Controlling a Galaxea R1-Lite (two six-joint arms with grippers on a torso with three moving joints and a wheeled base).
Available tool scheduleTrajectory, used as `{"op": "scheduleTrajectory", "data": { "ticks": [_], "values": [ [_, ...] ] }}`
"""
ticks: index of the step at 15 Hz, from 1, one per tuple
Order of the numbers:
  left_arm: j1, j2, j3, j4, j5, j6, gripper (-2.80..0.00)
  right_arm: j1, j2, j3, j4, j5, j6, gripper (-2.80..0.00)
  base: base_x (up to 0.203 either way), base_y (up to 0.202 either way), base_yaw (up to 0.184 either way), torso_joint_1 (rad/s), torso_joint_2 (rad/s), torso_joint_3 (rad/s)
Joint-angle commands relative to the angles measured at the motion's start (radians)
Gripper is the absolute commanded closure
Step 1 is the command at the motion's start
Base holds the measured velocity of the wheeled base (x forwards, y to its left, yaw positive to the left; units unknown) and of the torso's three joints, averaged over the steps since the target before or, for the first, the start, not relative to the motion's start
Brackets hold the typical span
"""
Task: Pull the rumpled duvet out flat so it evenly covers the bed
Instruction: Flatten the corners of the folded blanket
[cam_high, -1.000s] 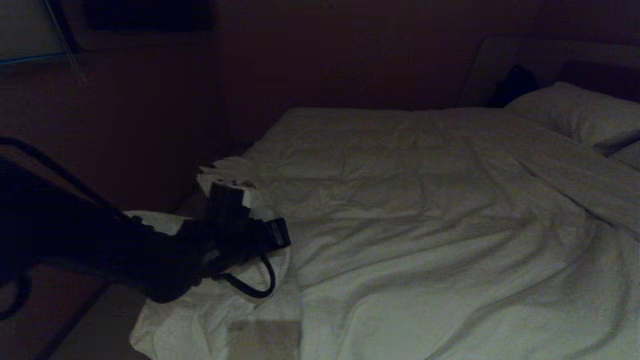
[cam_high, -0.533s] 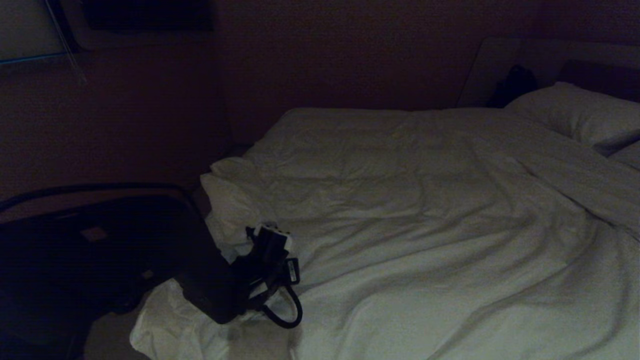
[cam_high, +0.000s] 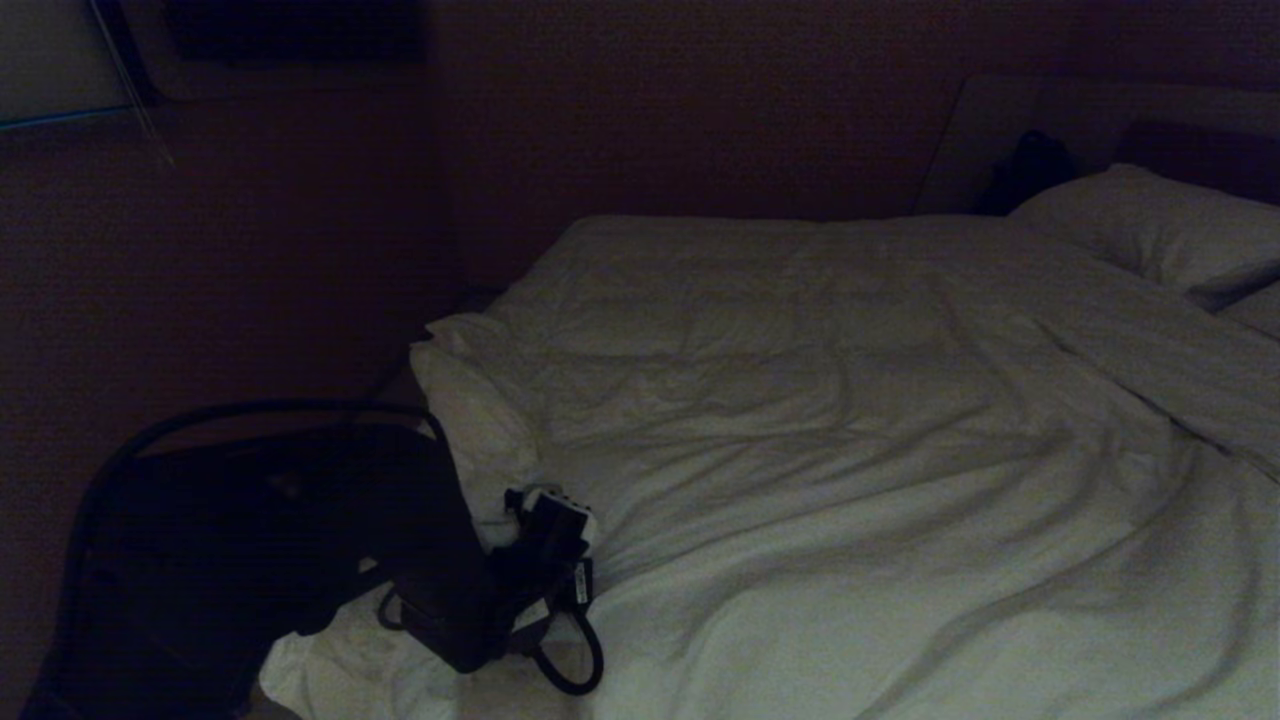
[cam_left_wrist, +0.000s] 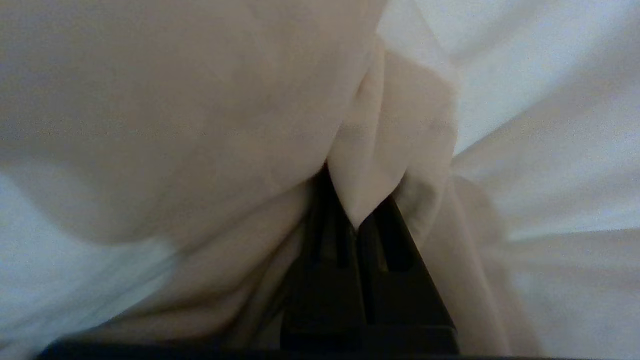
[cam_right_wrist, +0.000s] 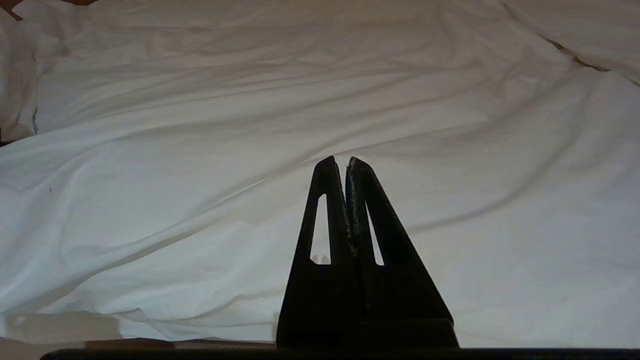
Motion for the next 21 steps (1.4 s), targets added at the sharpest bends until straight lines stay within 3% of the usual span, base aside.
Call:
{"op": "scheduleTrajectory", "data": {
  "ticks": [1, 7, 13, 20, 21],
  "values": [
    [0.002, 0.034, -0.003, -0.001, 0.015, 0.003, 0.00, 0.000, 0.001, 0.000, 0.000, 0.000, 0.000, 0.00, 0.000, 0.000, 0.000, 0.000, 0.00, 0.000],
    [0.005, 0.035, -0.003, -0.003, 0.016, 0.001, 0.00, 0.000, 0.001, 0.000, 0.000, 0.000, 0.000, 0.00, 0.000, 0.000, 0.000, 0.000, 0.00, 0.000],
    [0.000, -0.104, 0.002, 0.005, -0.002, -0.056, 0.00, 0.000, 0.001, 0.000, 0.000, 0.000, 0.000, 0.00, 0.000, 0.000, 0.000, 0.000, 0.00, 0.000],
    [-0.001, -0.045, 0.007, -0.004, 0.000, -0.055, 0.00, 0.000, 0.001, 0.000, 0.000, 0.000, 0.000, 0.00, 0.000, 0.000, 0.000, 0.000, 0.00, 0.000],
    [-0.001, -0.040, 0.008, 0.000, -0.001, -0.054, -2.80, 0.000, 0.001, 0.000, 0.000, 0.000, 0.000, 0.00, 0.000, 0.000, 0.000, 0.000, 0.00, 0.000]
  ]
}}
